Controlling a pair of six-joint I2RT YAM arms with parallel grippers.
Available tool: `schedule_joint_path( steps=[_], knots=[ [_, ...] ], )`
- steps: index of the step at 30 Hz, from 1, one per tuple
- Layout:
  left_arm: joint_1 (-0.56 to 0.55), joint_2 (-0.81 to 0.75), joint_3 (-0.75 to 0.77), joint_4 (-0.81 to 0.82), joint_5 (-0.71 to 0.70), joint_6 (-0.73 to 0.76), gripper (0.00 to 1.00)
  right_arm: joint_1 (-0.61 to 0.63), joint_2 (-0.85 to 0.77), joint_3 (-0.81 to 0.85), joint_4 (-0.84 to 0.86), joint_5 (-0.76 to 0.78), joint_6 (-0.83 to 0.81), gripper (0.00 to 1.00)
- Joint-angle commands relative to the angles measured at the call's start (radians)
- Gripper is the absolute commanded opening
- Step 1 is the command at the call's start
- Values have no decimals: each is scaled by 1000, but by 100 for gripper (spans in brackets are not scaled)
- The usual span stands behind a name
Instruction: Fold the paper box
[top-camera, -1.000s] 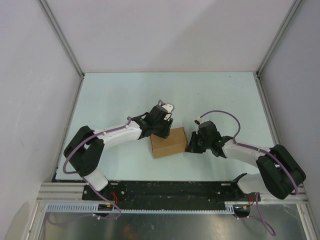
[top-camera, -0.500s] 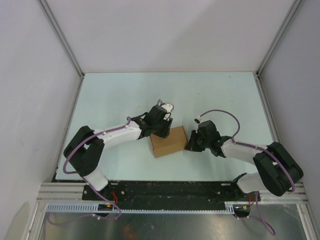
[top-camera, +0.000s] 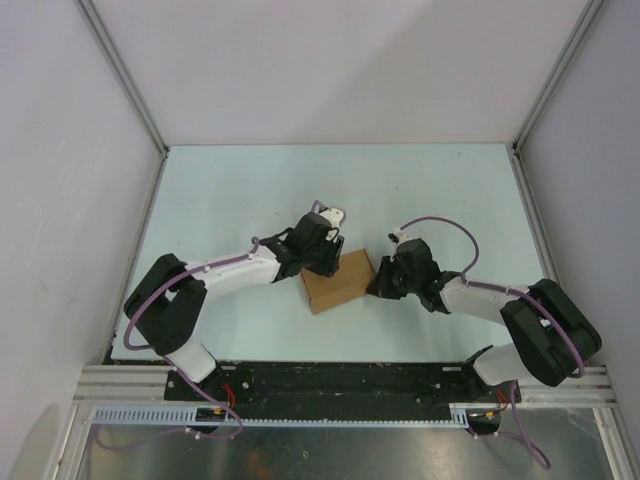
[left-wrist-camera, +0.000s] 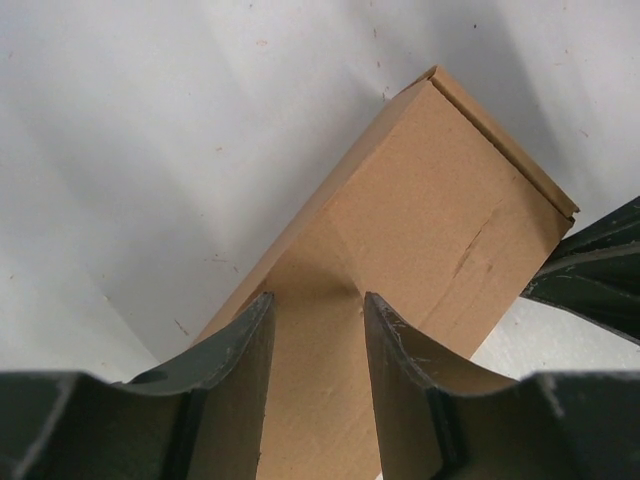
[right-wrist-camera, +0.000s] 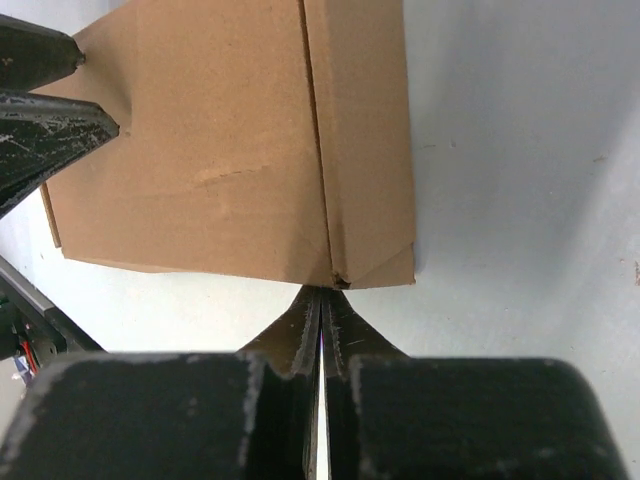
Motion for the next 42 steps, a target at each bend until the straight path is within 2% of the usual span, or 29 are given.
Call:
schedule_joint_path(
  steps=[1,20,35,42],
  knots=[
    [-16,-12,-54,-66,64,-37,45,-14,24,8,97,9,4,1],
    [-88,-147,-177,-64,119,-174,45,-45,59,58,86,-26,-23,0],
    [-181,-209,-188,-64,133,-271,45,-45,73,75,75,-52,-34,0],
    [-169,-325,-155,-107,52,-243,47,-74,5,90,-17,-8,-72,1]
  ],
)
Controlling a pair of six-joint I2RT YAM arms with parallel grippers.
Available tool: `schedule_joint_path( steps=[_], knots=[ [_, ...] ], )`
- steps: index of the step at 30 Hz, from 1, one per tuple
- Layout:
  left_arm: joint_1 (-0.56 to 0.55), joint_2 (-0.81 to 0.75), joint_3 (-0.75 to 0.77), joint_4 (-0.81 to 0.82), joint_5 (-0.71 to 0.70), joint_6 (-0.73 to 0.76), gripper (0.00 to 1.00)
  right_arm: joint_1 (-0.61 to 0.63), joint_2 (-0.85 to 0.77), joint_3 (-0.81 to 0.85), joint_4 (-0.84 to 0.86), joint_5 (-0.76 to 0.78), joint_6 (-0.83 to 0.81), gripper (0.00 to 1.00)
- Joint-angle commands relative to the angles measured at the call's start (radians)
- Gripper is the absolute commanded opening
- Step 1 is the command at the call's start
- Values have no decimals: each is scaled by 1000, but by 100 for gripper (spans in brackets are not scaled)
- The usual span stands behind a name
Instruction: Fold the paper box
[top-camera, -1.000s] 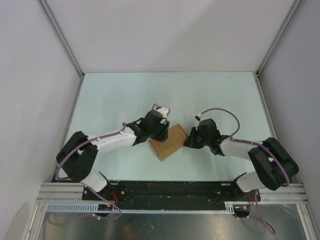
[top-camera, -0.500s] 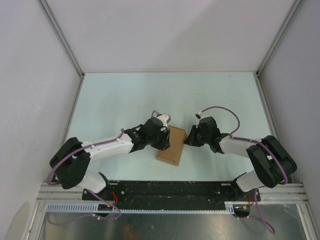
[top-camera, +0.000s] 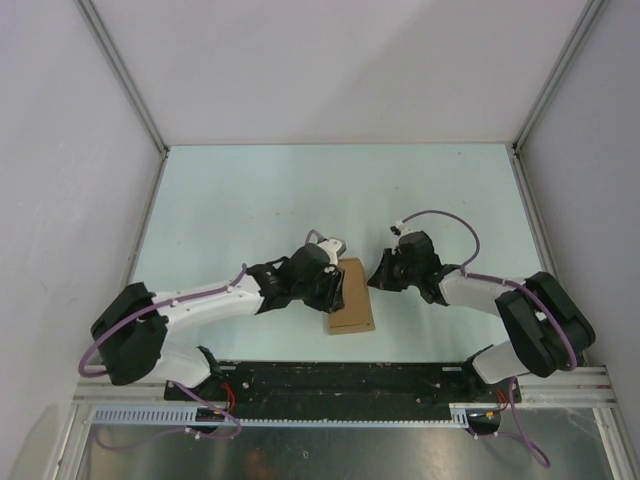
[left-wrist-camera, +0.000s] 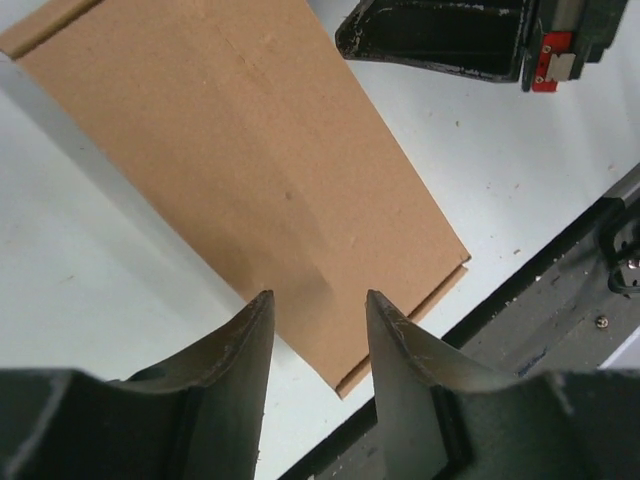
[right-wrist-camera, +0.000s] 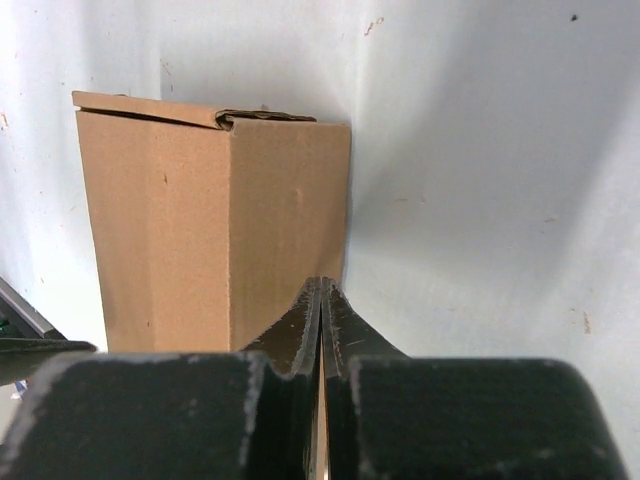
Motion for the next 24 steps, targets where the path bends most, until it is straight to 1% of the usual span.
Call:
schedule_joint_path(
  steps=[1,4,5,7,8,11,12,13,15,16,18,19,22,24],
  knots=[
    [10,-116,30,-51,-40,-4,49,-37,-71,51,-54,22,-50,1],
    [53,-177,42,-69,-60,10,51,-58,-91,82,-139,57,-82,1],
    [84,-193,31,-72,-95,10,51,-61,-93,94,-154,74,-89,2],
    [131,-217,11,-72,-120,-1,49,-64,-85,134,-194,94,-115,2],
    [186,-217,-8,-74,-119,-13,48,-64,-69,146,-218,103,-125,2],
    [263,-166,-29,-71,-110,-1,44,-61,-32,194,-240,105,-142,2],
    [270,-146,-24,-69,-110,8,43,-60,-4,205,-240,105,-145,1],
    [271,-95,-16,-66,-110,16,38,-58,7,225,-248,108,-145,1],
    [271,-44,4,-57,-111,34,34,-49,45,248,-260,130,-146,1],
    [271,-3,13,-57,-110,39,28,-46,59,258,-278,140,-148,1],
    [271,32,30,-40,-94,45,20,-37,92,285,-292,156,-158,0],
    [271,46,34,-34,-88,45,11,-31,102,294,-304,162,-160,0],
    [271,103,47,-5,-71,45,0,-5,146,320,-324,188,-175,0],
    [271,131,51,9,-47,46,0,5,165,331,-325,199,-177,0]
  ],
)
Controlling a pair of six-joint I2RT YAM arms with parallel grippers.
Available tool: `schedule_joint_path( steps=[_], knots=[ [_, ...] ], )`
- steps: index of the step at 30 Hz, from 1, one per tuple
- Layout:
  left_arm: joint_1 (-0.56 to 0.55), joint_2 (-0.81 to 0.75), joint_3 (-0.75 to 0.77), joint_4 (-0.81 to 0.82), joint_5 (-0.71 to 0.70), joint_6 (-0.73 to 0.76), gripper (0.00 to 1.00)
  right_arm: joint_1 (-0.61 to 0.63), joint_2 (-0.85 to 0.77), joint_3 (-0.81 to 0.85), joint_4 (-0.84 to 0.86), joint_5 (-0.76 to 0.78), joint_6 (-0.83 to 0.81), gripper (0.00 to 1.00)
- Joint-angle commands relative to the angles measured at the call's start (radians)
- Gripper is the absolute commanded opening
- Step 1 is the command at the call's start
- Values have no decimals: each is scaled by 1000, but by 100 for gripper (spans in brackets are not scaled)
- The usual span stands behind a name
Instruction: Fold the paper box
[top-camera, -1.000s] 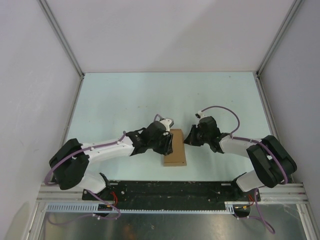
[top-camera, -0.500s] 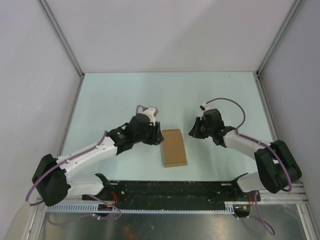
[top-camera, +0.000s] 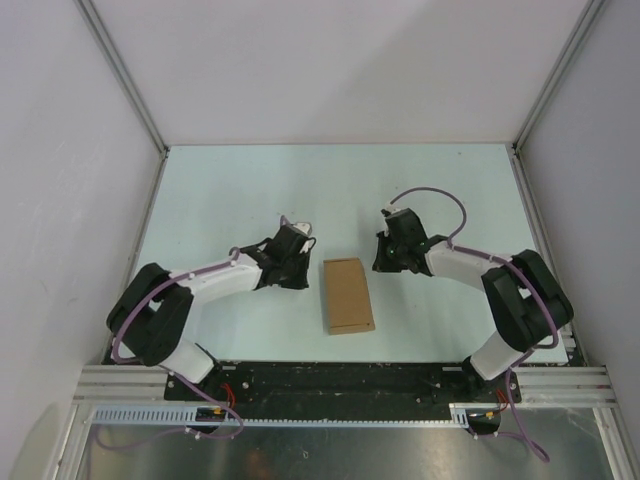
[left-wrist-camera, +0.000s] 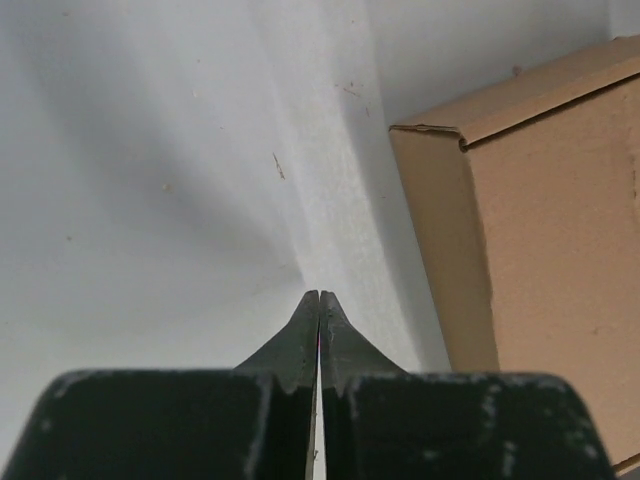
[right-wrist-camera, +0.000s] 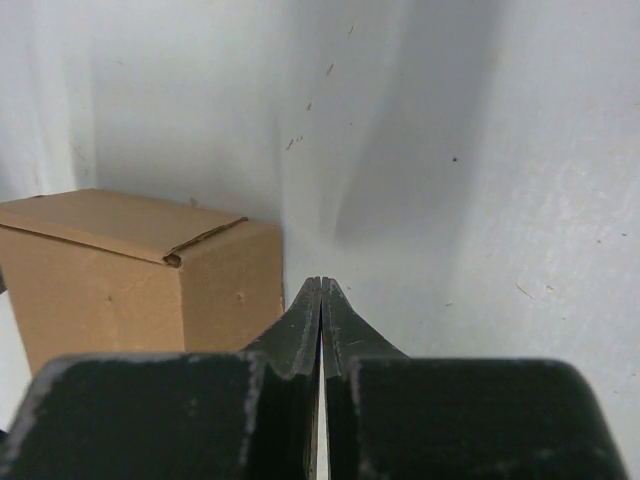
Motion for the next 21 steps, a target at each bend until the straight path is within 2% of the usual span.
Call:
schedule_joint_path(
  steps=[1,10,21],
  knots=[
    [-2,35,52,71,40,6,0,32,53,56,-29,54,-30,0],
    [-14,83,65,143,112,-9,0,55,113,70,23,-3,-5,0],
    [-56,135,98,170,125,-17,0,98,126,77,54,-35,33,0]
  ],
)
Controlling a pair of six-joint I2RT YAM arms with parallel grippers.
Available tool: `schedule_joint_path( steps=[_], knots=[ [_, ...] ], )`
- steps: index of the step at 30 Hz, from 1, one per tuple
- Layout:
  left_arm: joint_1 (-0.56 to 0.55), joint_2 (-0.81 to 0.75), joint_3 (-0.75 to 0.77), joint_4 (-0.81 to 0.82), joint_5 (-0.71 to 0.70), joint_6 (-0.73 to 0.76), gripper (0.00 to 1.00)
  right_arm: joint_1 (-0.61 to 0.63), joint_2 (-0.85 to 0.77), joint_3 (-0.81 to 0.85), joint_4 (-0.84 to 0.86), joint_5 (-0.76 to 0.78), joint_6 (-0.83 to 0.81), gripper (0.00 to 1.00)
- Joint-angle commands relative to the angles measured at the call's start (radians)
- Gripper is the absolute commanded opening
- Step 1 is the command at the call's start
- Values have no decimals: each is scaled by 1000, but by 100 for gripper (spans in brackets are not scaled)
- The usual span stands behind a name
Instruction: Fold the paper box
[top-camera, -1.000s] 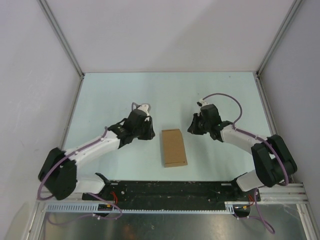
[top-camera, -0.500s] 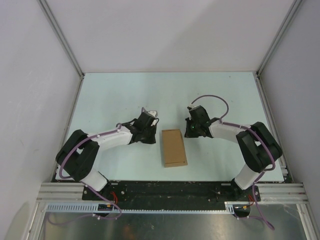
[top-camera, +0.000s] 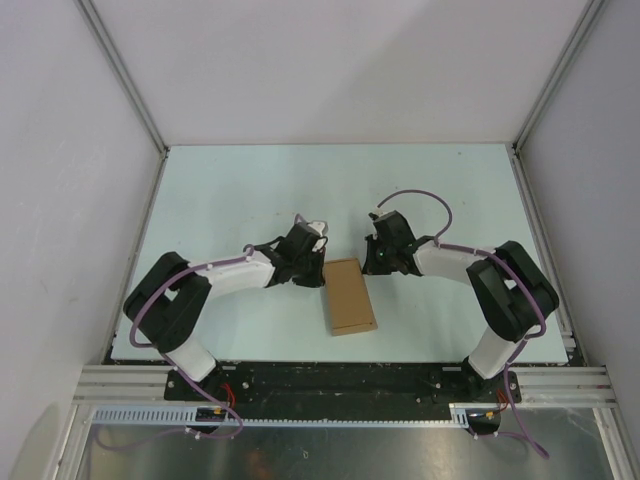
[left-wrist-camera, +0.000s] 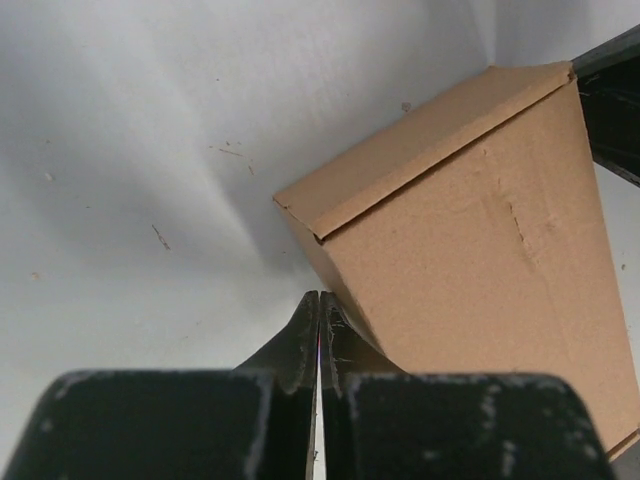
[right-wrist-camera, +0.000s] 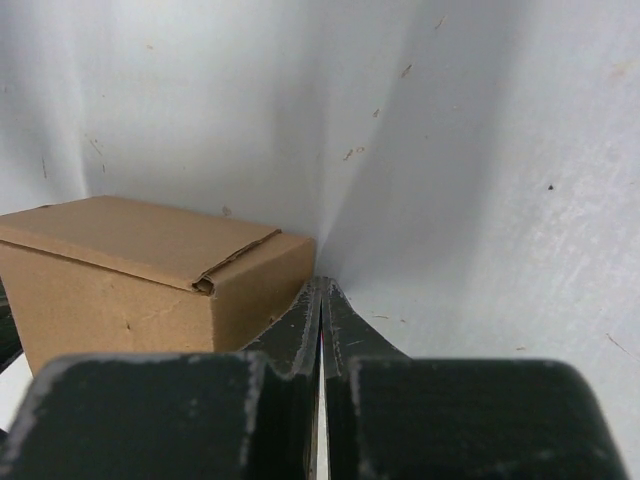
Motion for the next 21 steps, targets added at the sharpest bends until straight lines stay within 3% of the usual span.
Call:
schedule_joint_path(
  steps=[1,11,21],
  knots=[
    [-14,17,51,49,36,-13,0,35,18,34,23,-26,24,0],
    [-35,57,93,56,47,-11,0,81,14,57,14,-45,44,0],
    [34,-96,-92,35,-68,-45,2,37,-84,55,-231,225,11,0]
  ],
)
